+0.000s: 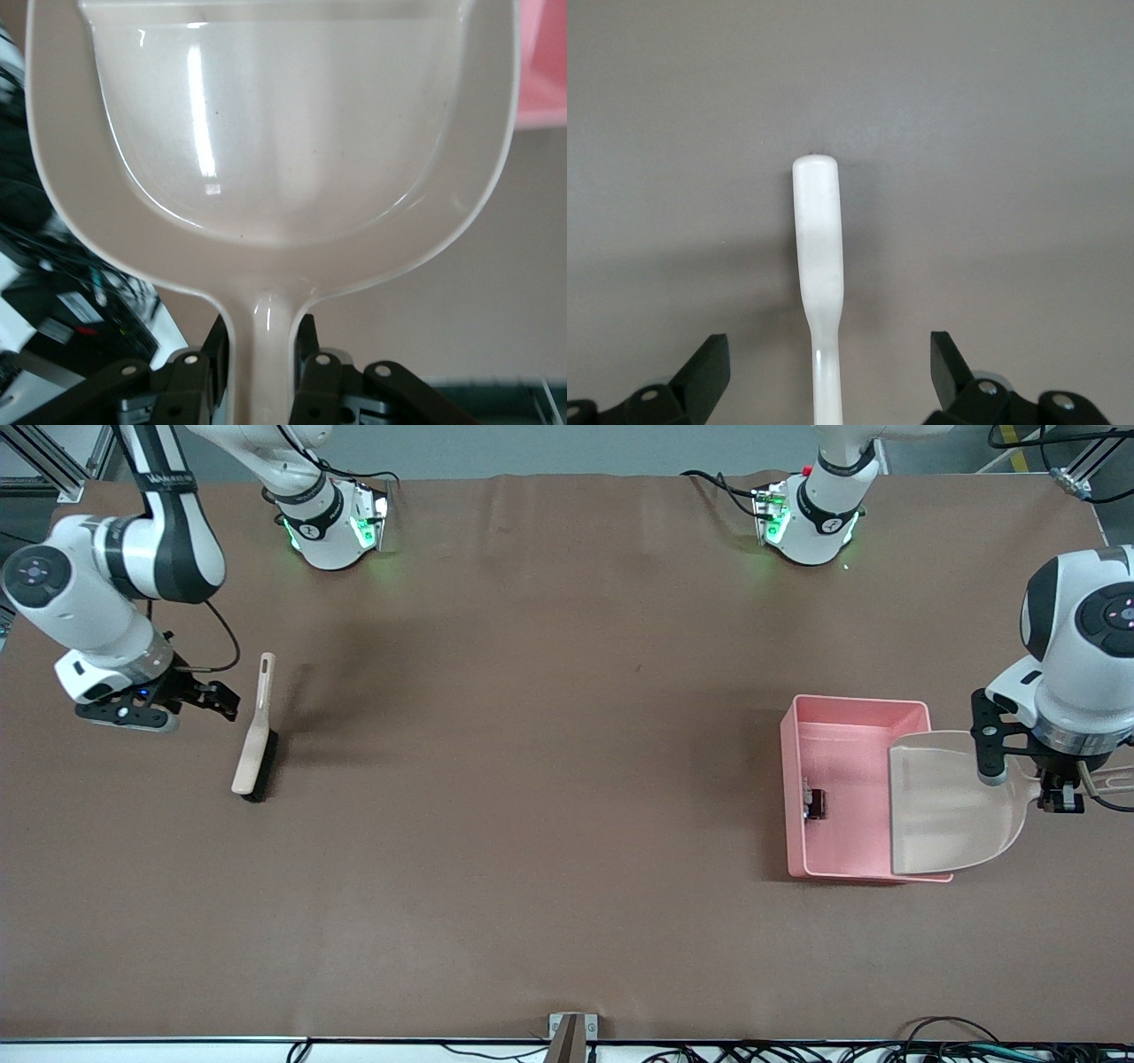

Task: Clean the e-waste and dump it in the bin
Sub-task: 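Tilt the dustpan with the left gripper to dump parts into the bin, then move the dustpan back and lower it onto the table with the left gripper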

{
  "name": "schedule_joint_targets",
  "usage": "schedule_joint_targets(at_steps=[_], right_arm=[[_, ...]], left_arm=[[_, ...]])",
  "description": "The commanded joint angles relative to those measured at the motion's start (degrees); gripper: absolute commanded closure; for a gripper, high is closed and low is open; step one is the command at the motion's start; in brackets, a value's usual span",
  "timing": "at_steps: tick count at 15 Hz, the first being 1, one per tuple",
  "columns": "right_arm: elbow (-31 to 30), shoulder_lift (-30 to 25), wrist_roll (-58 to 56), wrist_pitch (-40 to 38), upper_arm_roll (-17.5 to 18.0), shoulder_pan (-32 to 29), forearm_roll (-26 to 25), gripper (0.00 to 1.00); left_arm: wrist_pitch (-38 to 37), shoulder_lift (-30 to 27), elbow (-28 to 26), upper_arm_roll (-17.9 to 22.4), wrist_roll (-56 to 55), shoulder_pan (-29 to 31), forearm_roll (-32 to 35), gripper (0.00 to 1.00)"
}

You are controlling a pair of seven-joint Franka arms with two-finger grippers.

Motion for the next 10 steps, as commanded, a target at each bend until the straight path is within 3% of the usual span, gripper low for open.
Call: schedule_joint_targets(at_steps=[1, 3, 5, 7, 10], right_arm=[[7.2, -3.07, -0.28, -10.17, -0.07, 2.77, 1.63, 0.0], [12.64, -5.01, -0.28, -16.16, -0.07, 3.73, 3.04, 0.0], [22.73, -4.14, -0.28, -22.91, -0.07, 4.7, 3.05, 0.0], [32.23, 0.32, -0.28, -27.24, -0.07, 5.84, 3.13, 0.0], [41.74, 4.9, -0.28, -29.98, -0.07, 6.99, 3.4, 0.0]], left_arm=[[-0.6, -0.34, 1.47, 0.73, -3.11, -4.07, -7.43, 0.99], [-1.47, 0.1, 1.21, 0.64, -4.25, -7.14, -13.93, 0.99], [-2.09, 1.59, 0.86, 0.29, -5.39, -8.74, -18.17, 0.99], [-2.09, 2.82, -0.46, -4.78, -7.67, -8.48, -19.67, 0.99], [-1.3, 5.98, -0.73, -11.38, -12.59, -7.78, -19.94, 0.98]])
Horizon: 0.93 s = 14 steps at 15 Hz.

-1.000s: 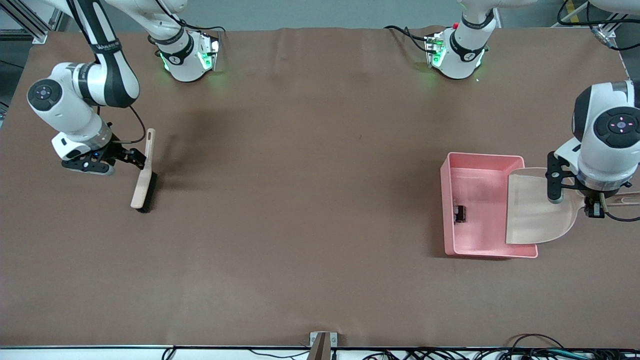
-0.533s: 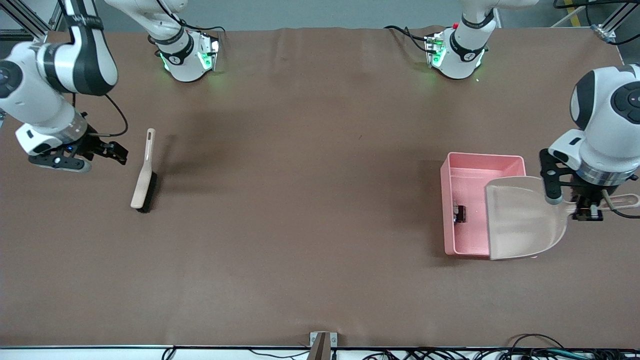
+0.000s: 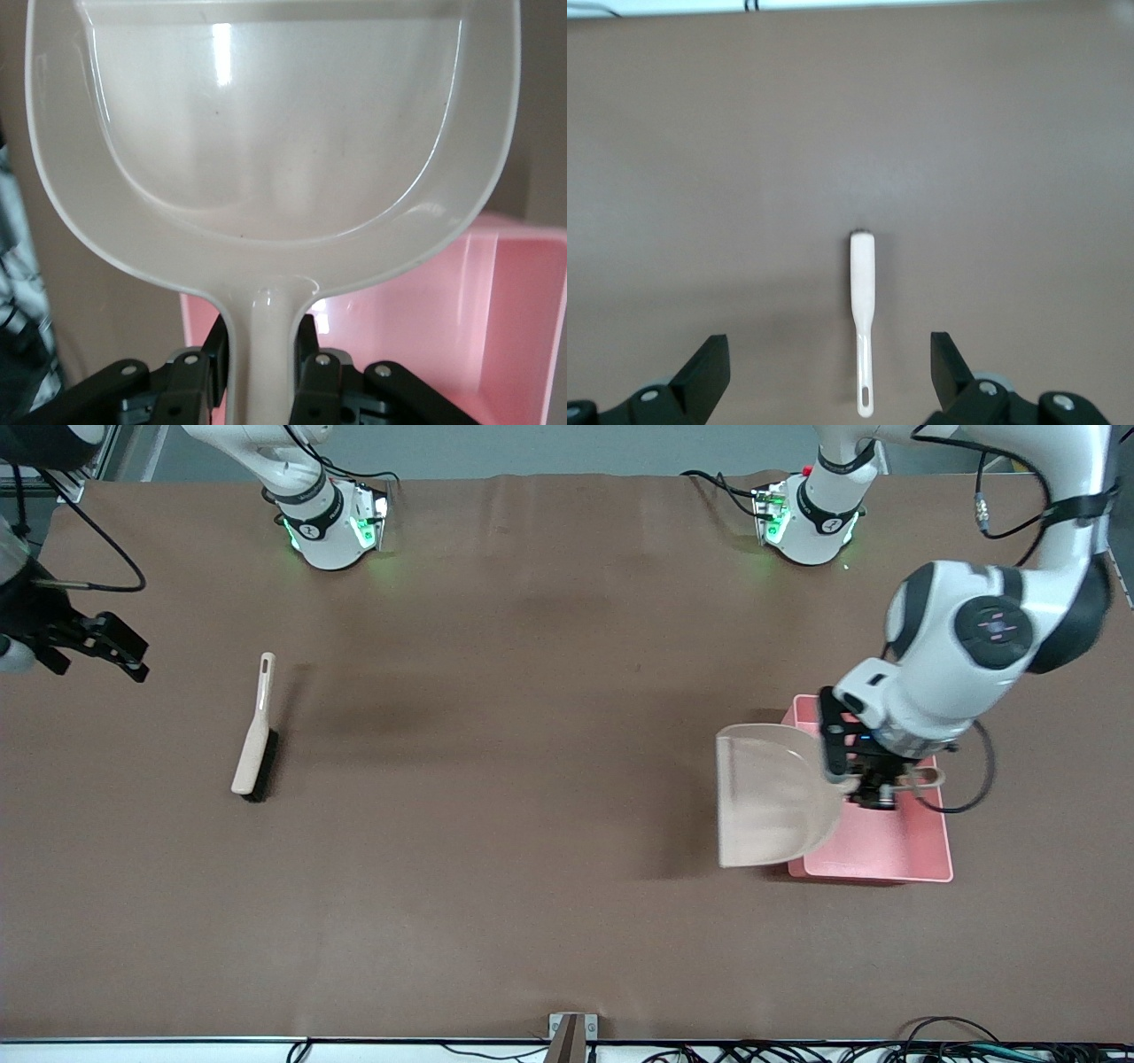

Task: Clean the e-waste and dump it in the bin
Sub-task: 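Move the dustpan back and lower it onto the table with the left gripper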

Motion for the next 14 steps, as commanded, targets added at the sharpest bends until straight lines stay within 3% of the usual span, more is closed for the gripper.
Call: schedule_joint_targets(at_steps=[1, 5, 7, 10, 14], right_arm=[[10.1, 6.97, -0.46, -2.77, -0.21, 0.64, 0.65, 0.0], [15.22, 8.03, -0.29, -7.59, -0.12, 1.07, 0.74, 0.0], [15.48, 7.68, -0.11, -13.92, -0.03, 1.34, 2.75, 0.0], [15.57, 7.15, -0.11, -16.49, -0.12, 2.74, 3.82, 0.0], [15.39, 7.24, 0.32, -23.93, -0.03, 5.02, 4.34, 0.0]], left_arm=[[1.15, 3.14, 0.22, -5.5, -3.37, 1.34, -0.83, 0.98], [7.48, 7.63, -1.79, -13.59, -4.88, 5.82, -0.48, 0.98], [10.12, 8.87, -2.93, -14.13, -4.88, 5.91, -0.13, 0.98], [12.5, 10.28, -3.73, -14.57, -7.51, 5.47, 0.04, 0.98], [15.48, 12.82, -4.34, -14.57, -14.96, 4.07, 5.66, 0.98]])
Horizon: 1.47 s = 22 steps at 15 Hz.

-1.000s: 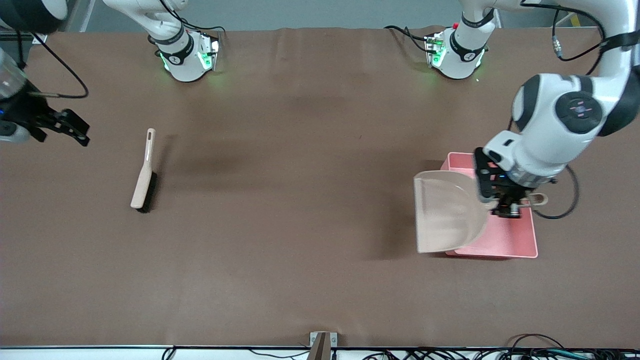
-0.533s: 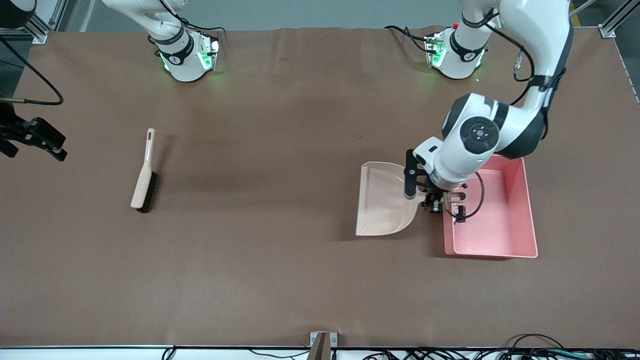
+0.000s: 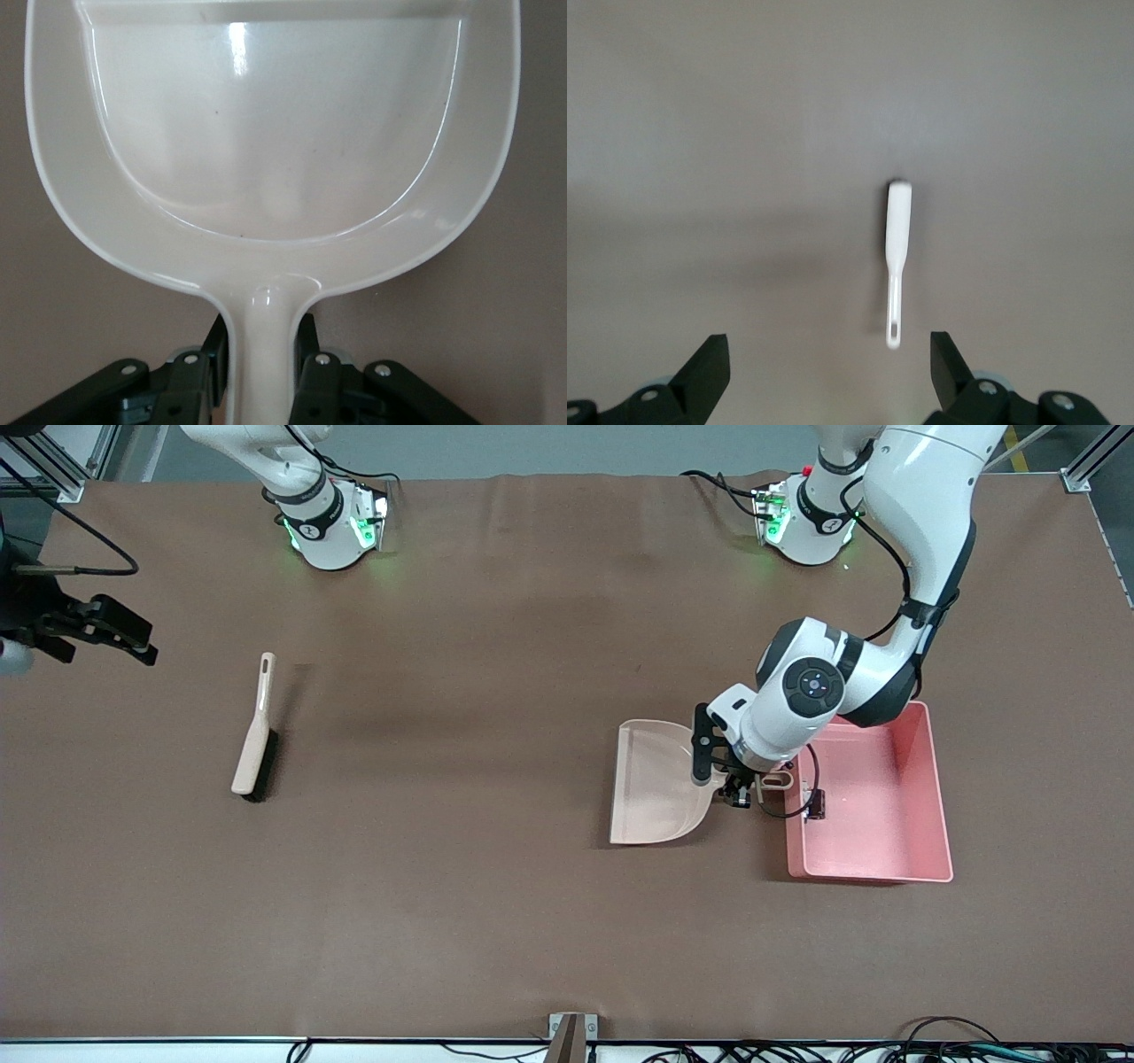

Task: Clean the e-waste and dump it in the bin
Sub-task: 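Move the dustpan back and lower it onto the table with the left gripper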

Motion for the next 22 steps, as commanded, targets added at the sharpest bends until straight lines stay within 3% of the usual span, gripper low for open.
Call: schedule_joint_targets(at_steps=[1, 3, 5, 10, 13, 16, 18, 20, 21, 22], right_arm=[[0.38, -0.33, 0.68, -5.37, -0.19, 3.56, 2.35, 0.0], [1.52, -2.25, 1.21, -11.84, -0.54, 4.37, 2.19, 0.0], [1.61, -2.7, 1.21, -13.29, -0.63, 4.11, 1.93, 0.0], [2.4, 0.02, 1.12, -9.52, -0.98, 0.69, 2.55, 0.0], [4.59, 0.2, 0.6, -7.14, -2.03, -5.63, 3.34, 0.0], [4.77, 0.2, 0.5, -4.6, -2.04, -6.09, 2.81, 0.0], [4.77, 0.11, 0.42, -4.59, -2.04, -6.0, 2.72, 0.0], [4.68, -0.59, 0.42, -5.29, -1.95, -5.91, 2.81, 0.0], [4.68, -0.77, 0.42, -6.6, -1.86, -5.82, 2.81, 0.0], [4.68, -0.85, 0.42, -7.75, -1.95, -6.0, 2.89, 0.0]], left_arm=[[3.34, 1.56, -0.58, -0.39, -5.84, -1.48, 3.44, 0.98], [3.88, 2.09, -0.32, -0.39, -8.31, -3.41, 3.71, 0.98], [4.84, 3.23, -0.05, -0.39, -8.4, -4.3, 3.8, 0.98], [5.37, 4.11, -0.57, -0.39, -11.64, -4.92, 3.71, 0.97], [5.28, 4.2, -0.49, -0.39, -13.33, -6.14, 3.63, 0.96], [5.28, 4.11, -0.49, -0.39, -13.33, -6.32, 3.63, 0.88], [5.28, 4.11, -0.23, -0.04, -13.24, -7.37, 3.71, 0.71], [5.28, 4.11, 0.04, 0.57, -13.06, -8.08, 3.62, 0.41], [5.28, 3.94, 0.21, 1.01, -12.63, -8.17, 3.62, 0.12], [5.2, 3.59, 0.21, 1.45, -12.62, -8.34, 3.62, 0.0]])
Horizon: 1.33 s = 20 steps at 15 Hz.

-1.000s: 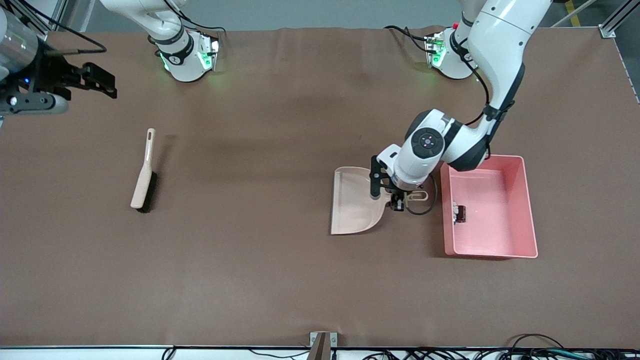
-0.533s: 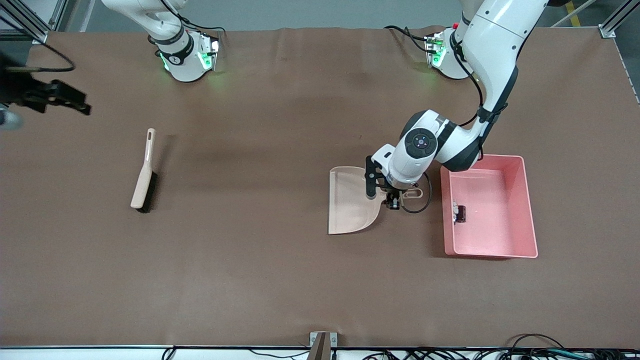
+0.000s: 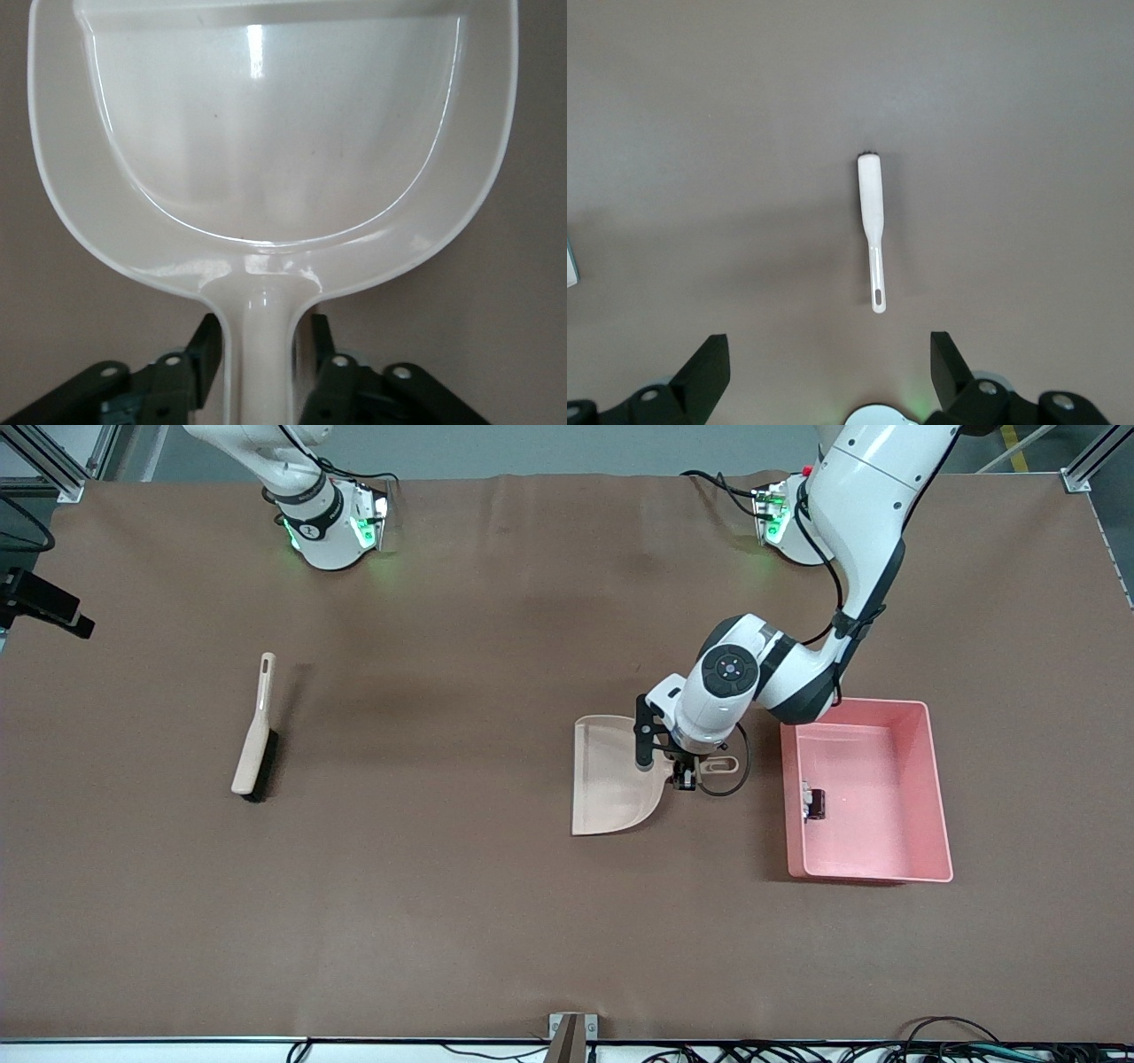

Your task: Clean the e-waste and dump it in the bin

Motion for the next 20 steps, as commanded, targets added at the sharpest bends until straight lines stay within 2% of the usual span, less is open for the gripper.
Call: schedule_joint_targets(at_steps=[1, 5, 7, 9, 12, 15, 16, 20], right_arm=[[-0.19, -0.86, 0.31, -2.18, -0.01, -0.17, 0.66, 0.0], [-0.29, -0.68, -0.13, -2.09, -0.1, -1.23, 0.57, 0.0], [-0.55, -0.59, -0.04, -1.92, -0.1, -1.58, 0.57, 0.0], [-0.72, -0.68, -0.04, -0.78, -0.1, -1.58, 0.48, 0.0], [-3.43, -2.16, -0.04, 0.45, -0.1, -1.75, -0.57, 0.0], [-15.36, -9.36, -0.04, 8.34, -0.01, -1.58, -0.75, 0.0], [-16.97, -10.25, 0.04, 9.85, 0.08, -1.49, -0.75, 0.0], [-15.58, -10.08, -0.13, 9.86, 0.43, -0.97, -0.75, 0.0]], left_arm=[[0.5, -0.94, 0.82, 1.5, -0.86, -1.29, 0.8, 0.0], [-6.59, -3.93, 6.52, 7.73, -1.56, -4.37, -1.12, 0.0], [-11.79, -7.61, 7.6, 9.32, -8.81, -3.67, -8.13, 0.0], [-14.16, -12.52, 6.81, 11.07, -18.31, -2.71, -8.86, 0.0], [-23.02, -19.47, 7.15, 11.17, -34.64, 3.35, -9.74, 0.0], [-29.45, -24.84, 7.24, 11.26, -42.59, 8.28, -9.39, 0.0], [-30.95, -26.25, 7.24, 11.26, -43.91, 9.33, -9.48, 0.0], [-36.13, -33.1, 7.33, 11.35, -46.48, 13.72, -8.78, 0.0]])
